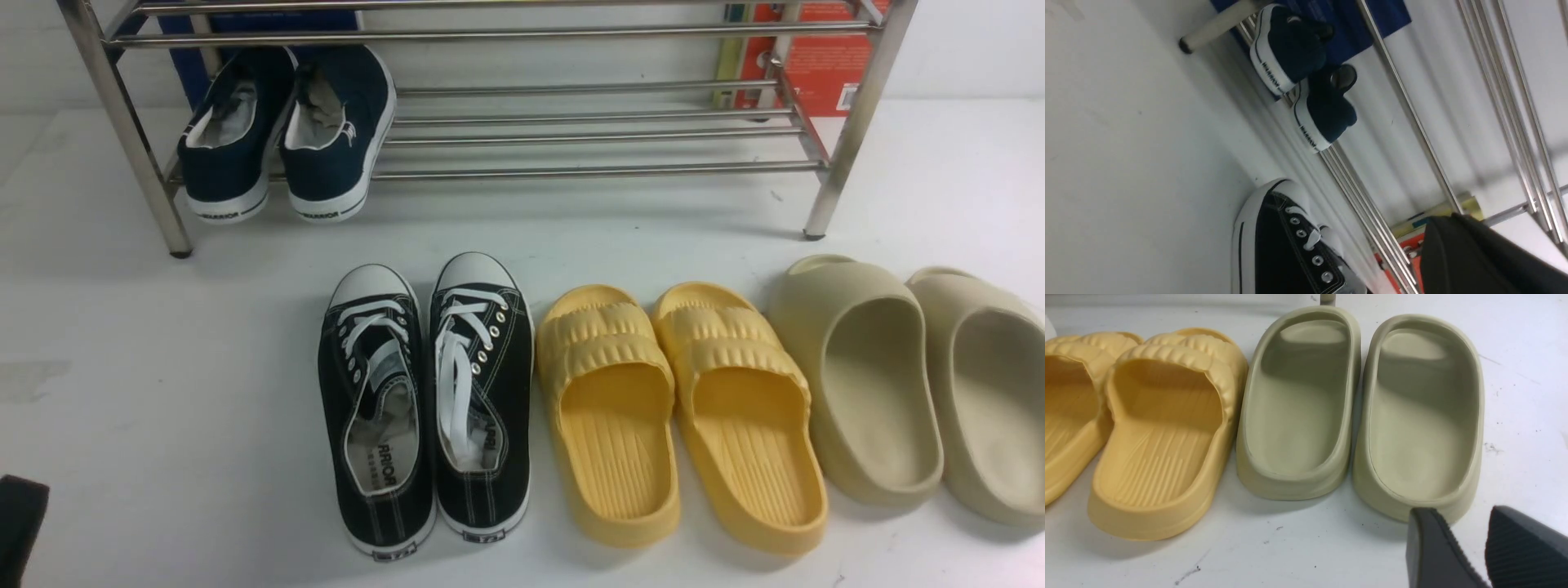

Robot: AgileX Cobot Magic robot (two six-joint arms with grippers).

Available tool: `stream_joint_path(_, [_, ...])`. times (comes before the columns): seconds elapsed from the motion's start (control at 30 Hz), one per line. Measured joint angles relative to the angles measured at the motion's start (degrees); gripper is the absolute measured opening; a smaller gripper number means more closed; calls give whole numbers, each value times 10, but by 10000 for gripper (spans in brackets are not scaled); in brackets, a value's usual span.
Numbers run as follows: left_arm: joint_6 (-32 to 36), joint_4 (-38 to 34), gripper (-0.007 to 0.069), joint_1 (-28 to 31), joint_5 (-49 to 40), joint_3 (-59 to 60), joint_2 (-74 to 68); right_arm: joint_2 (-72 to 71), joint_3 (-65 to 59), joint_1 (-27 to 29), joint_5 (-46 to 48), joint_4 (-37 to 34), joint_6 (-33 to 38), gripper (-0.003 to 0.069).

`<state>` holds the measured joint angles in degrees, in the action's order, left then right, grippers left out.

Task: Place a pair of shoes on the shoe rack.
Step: Use the left arm to grab the shoe closest to it

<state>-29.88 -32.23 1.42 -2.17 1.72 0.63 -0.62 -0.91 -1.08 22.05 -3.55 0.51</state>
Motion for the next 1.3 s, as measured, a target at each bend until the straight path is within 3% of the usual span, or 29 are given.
stream_joint_path(0.2, [50,24,11,0,-181,-109,-36,0,0,0,0,0,0,239])
stream_joint_path(0.43, [107,161,11,0,-442,-329,-298,0,0,0,0,0,0,239])
stream_joint_path(0.53, [150,198,11,0,-481,-389,-411,0,0,0,0,0,0,239])
stream_joint_path(0.77, [204,192,-13,-72,-460,-464,-616,0,0,0,0,0,0,239])
stream_joint_path(0.97, [140,193,-13,-217,-401,-489,-689,0,0,0,0,0,0,239])
stream_joint_path(1.1, [123,217,-8,-258,-386,-491,-726,0,0,0,0,0,0,239])
stream_joint_path(1.23, [118,235,79,-262,-382,-491,-768,0,0,0,0,0,0,239])
stream_joint_path(1.3, [100,242,192,-256,-369,-491,-800,0,0,0,0,0,0,239])
